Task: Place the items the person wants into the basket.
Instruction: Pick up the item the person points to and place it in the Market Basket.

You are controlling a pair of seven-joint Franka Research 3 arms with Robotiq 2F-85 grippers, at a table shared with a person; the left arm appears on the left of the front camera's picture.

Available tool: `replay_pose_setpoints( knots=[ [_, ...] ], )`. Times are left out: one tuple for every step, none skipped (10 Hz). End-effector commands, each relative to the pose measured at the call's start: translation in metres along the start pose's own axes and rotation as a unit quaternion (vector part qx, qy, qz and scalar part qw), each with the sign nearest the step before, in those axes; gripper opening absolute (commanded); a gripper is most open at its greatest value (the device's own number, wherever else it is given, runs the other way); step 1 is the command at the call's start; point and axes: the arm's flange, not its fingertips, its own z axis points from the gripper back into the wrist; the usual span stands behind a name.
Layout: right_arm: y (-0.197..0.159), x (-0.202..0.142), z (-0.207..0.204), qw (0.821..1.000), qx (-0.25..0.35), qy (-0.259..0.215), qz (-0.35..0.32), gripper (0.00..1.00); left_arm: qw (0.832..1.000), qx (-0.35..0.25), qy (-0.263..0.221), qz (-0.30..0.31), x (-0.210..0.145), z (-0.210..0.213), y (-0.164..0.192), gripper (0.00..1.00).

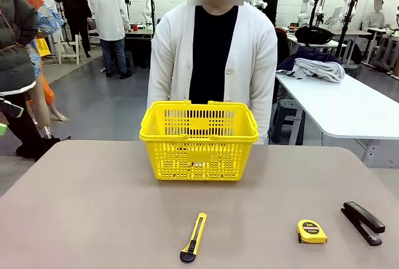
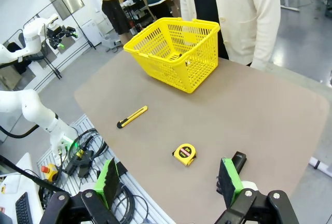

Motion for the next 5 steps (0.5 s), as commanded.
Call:
replay_pose_setpoints(
  knots=[
    [-0.0008, 0.002, -0.001, 1.0, 0.007, -0.013, 0.007, 1.0, 1.0, 0.0, -0.002, -0.002, 0.0003, 0.0002, 0.0003, 1.0],
    [-0.0008, 0.002, -0.001, 1.0, 0.007, -0.013, 0.007, 1.0, 1.0, 0.0, -0.002, -0.002, 0.0003, 0.0002, 0.0003, 1.0],
    [-0.0008, 0.002, -0.001, 1.0, 0.007, -0.013, 0.007, 1.0, 1.0, 0.0, -0.002, -0.002, 0.0003, 0.0002, 0.0003, 1.0],
    [-0.0008, 0.002, -0.001, 1.0, 0.007, -0.013, 0.007, 1.0, 1.0, 0.0, -0.002, -0.002, 0.0003, 0.0002, 0.0003, 1.0],
    [-0.0008, 0.002, -0.001, 1.0, 0.007, -0.013, 0.007, 1.0, 1.0, 0.0, -0.002, -0.002, 0.0003, 0.0002, 0.0003, 1.0]
  ],
)
